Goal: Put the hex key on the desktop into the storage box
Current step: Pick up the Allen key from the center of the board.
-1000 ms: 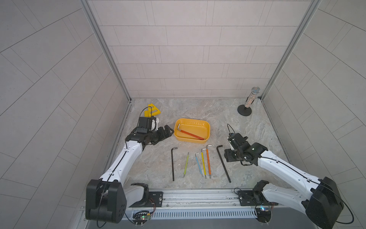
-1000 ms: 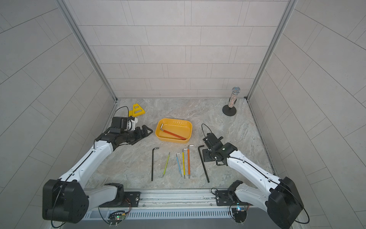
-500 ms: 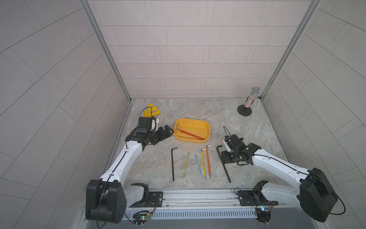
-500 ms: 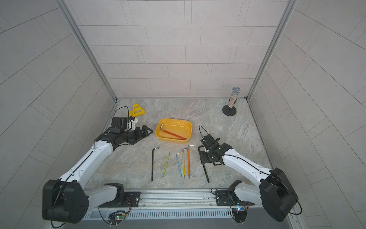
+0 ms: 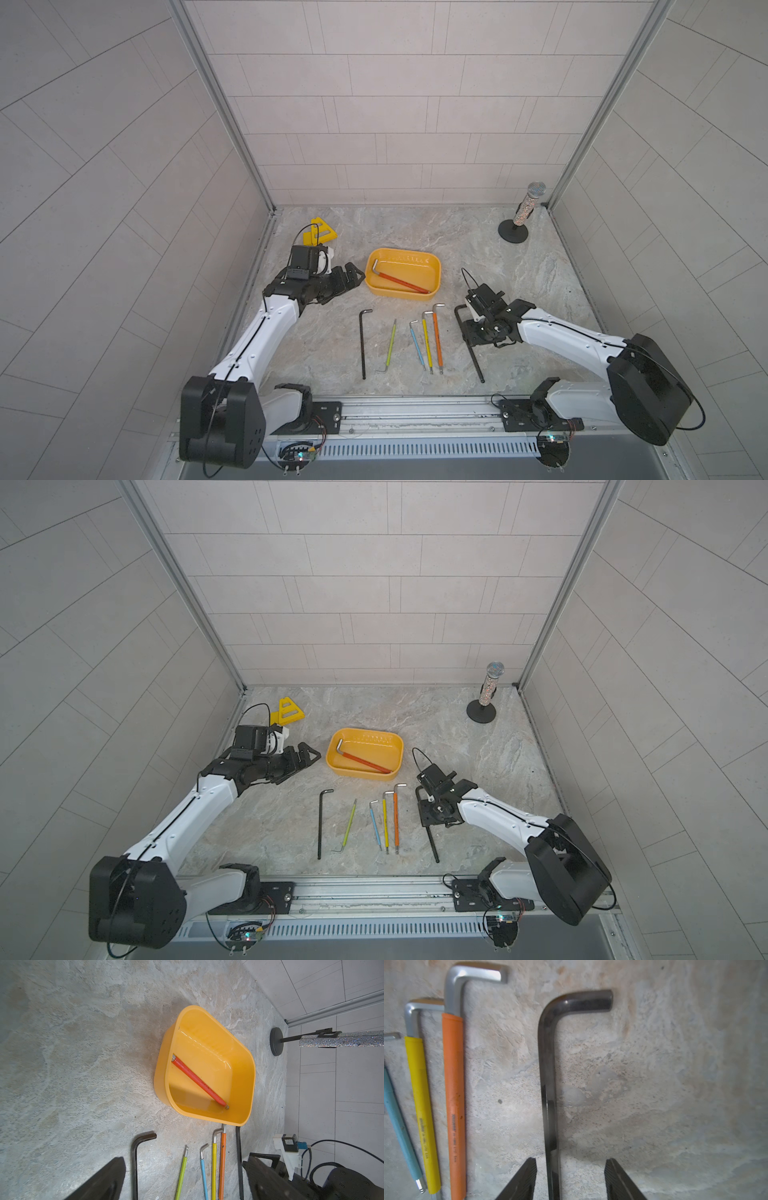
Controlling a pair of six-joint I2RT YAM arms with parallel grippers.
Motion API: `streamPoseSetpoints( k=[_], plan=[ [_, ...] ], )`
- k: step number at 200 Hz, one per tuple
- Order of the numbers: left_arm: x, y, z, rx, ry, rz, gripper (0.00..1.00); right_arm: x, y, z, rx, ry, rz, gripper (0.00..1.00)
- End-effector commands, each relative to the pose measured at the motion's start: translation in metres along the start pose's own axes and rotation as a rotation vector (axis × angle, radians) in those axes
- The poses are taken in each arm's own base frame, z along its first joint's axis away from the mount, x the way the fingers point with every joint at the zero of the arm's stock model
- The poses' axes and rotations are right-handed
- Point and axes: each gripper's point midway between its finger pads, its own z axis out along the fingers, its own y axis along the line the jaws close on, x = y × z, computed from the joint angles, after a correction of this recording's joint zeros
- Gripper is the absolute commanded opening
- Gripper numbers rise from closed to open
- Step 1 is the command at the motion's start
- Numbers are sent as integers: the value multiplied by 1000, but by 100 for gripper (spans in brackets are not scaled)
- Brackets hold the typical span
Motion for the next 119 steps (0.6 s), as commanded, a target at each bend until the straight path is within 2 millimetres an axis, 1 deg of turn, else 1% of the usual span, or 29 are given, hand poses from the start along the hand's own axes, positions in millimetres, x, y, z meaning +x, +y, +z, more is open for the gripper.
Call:
streamPoseSetpoints(
  k=[1,44,79,119],
  plan=[
    [4,1,0,-2,6,3,98,0,0,4,19,12,-14,56],
    [4,1,0,-2,6,3,98,3,1,12,44,44,-35,53],
    [4,1,0,-1,7,1,98,4,1,16,69,47,-47,52],
    [4,1,0,1,8,1,98,7,-6,23,128,56,-42,49]
  ],
)
